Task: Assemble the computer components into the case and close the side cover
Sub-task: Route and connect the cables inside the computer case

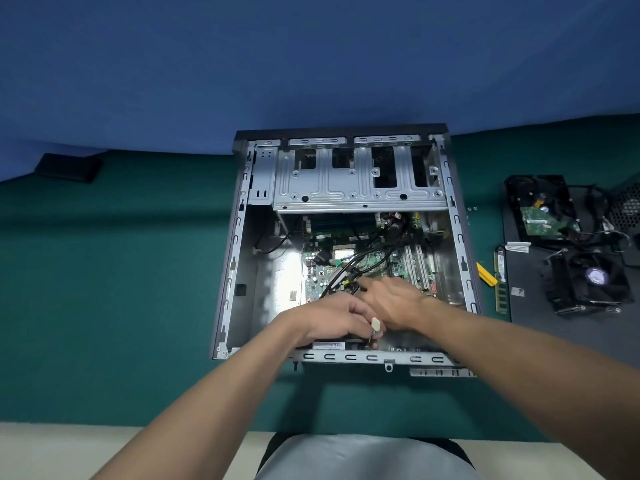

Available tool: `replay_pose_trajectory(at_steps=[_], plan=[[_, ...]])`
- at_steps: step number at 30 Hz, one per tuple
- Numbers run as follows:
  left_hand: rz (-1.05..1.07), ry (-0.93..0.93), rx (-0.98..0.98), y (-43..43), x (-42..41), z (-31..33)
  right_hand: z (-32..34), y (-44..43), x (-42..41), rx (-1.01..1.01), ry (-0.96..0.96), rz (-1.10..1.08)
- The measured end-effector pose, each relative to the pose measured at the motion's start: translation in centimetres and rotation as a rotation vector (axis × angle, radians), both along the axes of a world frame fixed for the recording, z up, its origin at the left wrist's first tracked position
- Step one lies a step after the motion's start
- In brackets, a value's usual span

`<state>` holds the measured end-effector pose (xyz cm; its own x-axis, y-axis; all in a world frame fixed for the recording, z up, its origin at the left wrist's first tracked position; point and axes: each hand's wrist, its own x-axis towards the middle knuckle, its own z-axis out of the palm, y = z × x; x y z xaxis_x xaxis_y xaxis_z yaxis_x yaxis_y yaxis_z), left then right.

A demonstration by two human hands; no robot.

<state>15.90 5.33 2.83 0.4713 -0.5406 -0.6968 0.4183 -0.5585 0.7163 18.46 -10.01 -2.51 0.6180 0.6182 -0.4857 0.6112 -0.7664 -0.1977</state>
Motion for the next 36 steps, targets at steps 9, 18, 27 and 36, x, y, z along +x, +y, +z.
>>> replay_pose_trajectory(at_steps=[9,18,27,36], plan=[[-0.156,-0.129,0.026,2.1,-0.6,2.0,0.7,0.5,-1.5,-0.039,0.054,0.163],[-0.050,-0.036,0.001,2.9,-1.6,3.1,0.7,2.3,-1.3,-0.120,0.276,0.005],[-0.018,-0.005,-0.068,3.7,-1.6,3.1,0.8,1.9,-1.2,-0.175,0.404,-0.001],[-0.087,-0.042,0.003,3.8,-0.6,2.9,2.4,1.0,-0.7,-0.207,0.500,-0.001]])
